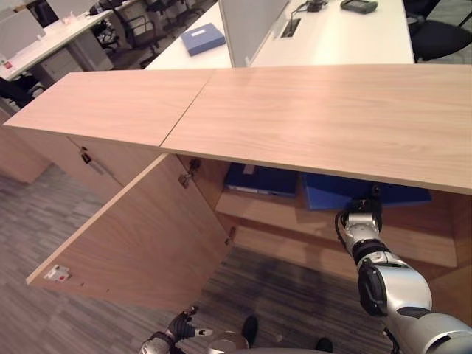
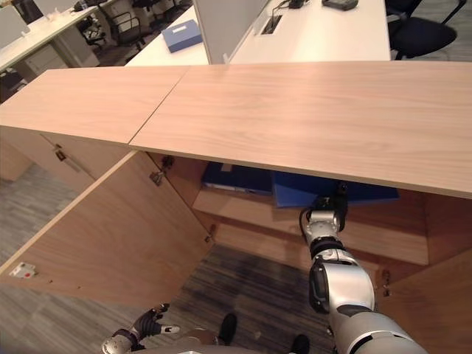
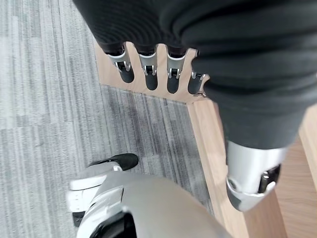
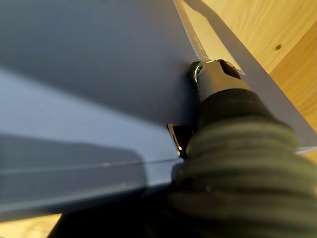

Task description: Put the empty folder in the office cabinet

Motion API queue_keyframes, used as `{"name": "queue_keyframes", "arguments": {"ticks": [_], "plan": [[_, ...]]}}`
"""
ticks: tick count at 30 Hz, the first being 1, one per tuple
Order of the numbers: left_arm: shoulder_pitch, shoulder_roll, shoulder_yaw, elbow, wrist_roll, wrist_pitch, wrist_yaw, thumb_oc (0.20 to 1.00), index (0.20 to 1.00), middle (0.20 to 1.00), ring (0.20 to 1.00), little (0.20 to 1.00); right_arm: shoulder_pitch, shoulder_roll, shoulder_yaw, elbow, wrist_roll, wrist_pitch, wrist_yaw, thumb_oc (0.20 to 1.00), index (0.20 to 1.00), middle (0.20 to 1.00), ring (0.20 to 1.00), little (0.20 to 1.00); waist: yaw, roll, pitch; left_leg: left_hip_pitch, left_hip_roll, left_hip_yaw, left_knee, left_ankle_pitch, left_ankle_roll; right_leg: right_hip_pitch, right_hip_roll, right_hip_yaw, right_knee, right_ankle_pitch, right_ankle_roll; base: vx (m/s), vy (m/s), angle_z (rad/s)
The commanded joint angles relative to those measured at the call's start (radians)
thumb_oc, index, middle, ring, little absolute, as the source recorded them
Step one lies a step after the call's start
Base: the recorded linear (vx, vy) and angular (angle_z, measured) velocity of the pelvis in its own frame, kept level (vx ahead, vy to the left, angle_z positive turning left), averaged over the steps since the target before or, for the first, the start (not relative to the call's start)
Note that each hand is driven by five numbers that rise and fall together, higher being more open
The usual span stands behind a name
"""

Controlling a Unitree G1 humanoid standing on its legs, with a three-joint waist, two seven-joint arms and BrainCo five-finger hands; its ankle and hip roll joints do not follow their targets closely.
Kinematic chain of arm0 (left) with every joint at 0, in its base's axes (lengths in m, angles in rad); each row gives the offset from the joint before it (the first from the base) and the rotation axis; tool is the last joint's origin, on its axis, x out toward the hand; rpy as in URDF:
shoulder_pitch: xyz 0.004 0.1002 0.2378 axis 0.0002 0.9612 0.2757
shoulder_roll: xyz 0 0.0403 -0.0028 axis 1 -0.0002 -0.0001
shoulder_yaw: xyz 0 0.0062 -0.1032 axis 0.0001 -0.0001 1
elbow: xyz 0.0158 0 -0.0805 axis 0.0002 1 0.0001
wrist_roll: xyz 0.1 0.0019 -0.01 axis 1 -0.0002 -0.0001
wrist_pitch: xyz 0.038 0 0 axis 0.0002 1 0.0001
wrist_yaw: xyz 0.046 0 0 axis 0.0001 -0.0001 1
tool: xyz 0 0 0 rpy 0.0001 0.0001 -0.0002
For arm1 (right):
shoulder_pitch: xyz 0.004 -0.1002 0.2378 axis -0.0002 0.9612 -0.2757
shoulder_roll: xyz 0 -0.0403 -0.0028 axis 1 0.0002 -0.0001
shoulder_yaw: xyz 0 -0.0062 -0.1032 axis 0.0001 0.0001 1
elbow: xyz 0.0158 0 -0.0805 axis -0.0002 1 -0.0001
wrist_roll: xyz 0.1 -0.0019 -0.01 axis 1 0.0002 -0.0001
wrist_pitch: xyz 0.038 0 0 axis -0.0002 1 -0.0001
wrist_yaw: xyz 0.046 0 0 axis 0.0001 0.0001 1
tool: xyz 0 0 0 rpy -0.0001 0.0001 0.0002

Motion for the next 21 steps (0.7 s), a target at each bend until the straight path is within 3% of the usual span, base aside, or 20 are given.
{"name": "queue_keyframes", "arguments": {"ticks": [1, 10, 21], "plan": [[-0.092, 0.078, -0.053, 0.013, 0.023, -0.026, 0.002, 1.0, 1.0, 1.0, 1.0, 1.0, -0.127, -0.036, -0.041, 0.018, 0.019, -0.038, 0.019, 0.2, 0.2, 0.2, 0.2, 0.2, 0.029, -0.073, 0.021, 0.017, -0.046, 0.028, 0.005, -0.097, -0.002, 0.095, -0.066, 0.028, 0.059, -0.149, 0.088, 0.03, 0.039, 0.19], [-0.039, 0.08, -0.079, 0.01, 0.073, -0.04, -0.002, 1.0, 1.0, 1.0, 1.0, 1.0, -0.108, -0.242, -0.083, 0.096, 0.005, -0.022, -0.013, 0.2, 0.2, 0.2, 0.2, 0.2, 0.063, -0.064, 0.028, -0.006, -0.065, -0.007, 0.005, -0.096, -0.002, 0.11, -0.082, -0.012, 0.043, -0.148, 0.101, 0.02, 0.006, 0.13], [-0.022, 0.073, -0.096, 0.017, 0.112, -0.043, -0.003, 1.0, 1.0, 1.0, 1.0, 1.0, -0.049, -0.261, -0.11, 0.139, 0.03, -0.021, -0.017, 0.2, 0.2, 0.2, 0.2, 0.2, 0.058, -0.08, 0.024, 0.001, -0.061, 0.0, 0.004, -0.108, -0.001, 0.112, -0.075, 0.01, 0.03, -0.149, 0.098, 0.01, -0.005, 0.01]]}}
